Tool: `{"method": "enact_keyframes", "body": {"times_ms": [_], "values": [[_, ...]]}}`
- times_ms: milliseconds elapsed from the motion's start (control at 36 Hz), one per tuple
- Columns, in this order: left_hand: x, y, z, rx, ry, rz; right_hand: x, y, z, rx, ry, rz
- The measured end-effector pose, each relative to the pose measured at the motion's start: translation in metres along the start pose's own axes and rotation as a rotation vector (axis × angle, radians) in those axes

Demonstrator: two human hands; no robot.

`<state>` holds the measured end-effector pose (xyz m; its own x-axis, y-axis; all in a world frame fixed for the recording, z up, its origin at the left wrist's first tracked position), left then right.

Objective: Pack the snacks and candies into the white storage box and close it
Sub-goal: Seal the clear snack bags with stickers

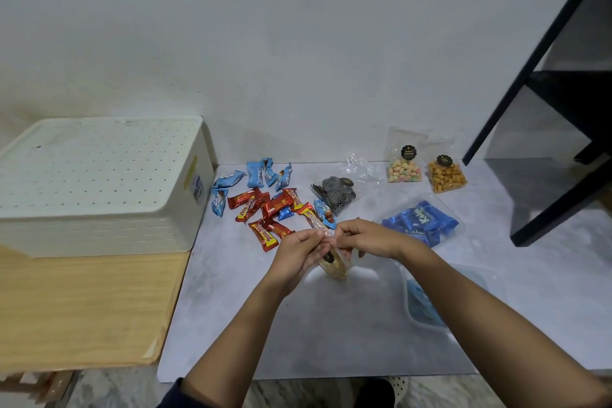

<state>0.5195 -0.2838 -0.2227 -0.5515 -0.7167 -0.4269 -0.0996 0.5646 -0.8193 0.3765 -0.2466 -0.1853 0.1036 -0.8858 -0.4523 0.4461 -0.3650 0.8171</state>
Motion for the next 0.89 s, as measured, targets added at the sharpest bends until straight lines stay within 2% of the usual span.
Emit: {"method": "enact_keyframes", "body": {"times_ms": [250,389,583,889], "values": [[0.001,-0.004,-0.001,0.114,0.061,-0.045,0.001,-0.007,0.001,0.022,-0.109,0.089],[0.001,-0.005,0.0,0.15,0.089,-0.039,-0.001,-0.008,0.002,0.014,-0.106,0.093],[0.003,-0.008,-0.003,0.197,0.074,-0.062,0.002,-0.012,0.004,-0.163,-0.161,0.132],[0.005,-0.016,-0.004,0.349,-0.013,-0.119,-0.005,-0.007,0.009,-0.275,-0.259,0.123]]}}
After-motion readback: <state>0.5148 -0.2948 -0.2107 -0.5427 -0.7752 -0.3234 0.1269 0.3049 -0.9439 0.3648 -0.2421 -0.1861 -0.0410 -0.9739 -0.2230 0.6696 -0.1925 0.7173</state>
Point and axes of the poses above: each hand's wrist, its own x-axis towards the middle knuckle, its own z-axis out of the back of the hand, y = z × x, the point moved 3 cm from there along x, towards the middle knuckle, and after that the axes turned 3 degrees about x, right-handed, at the moved point
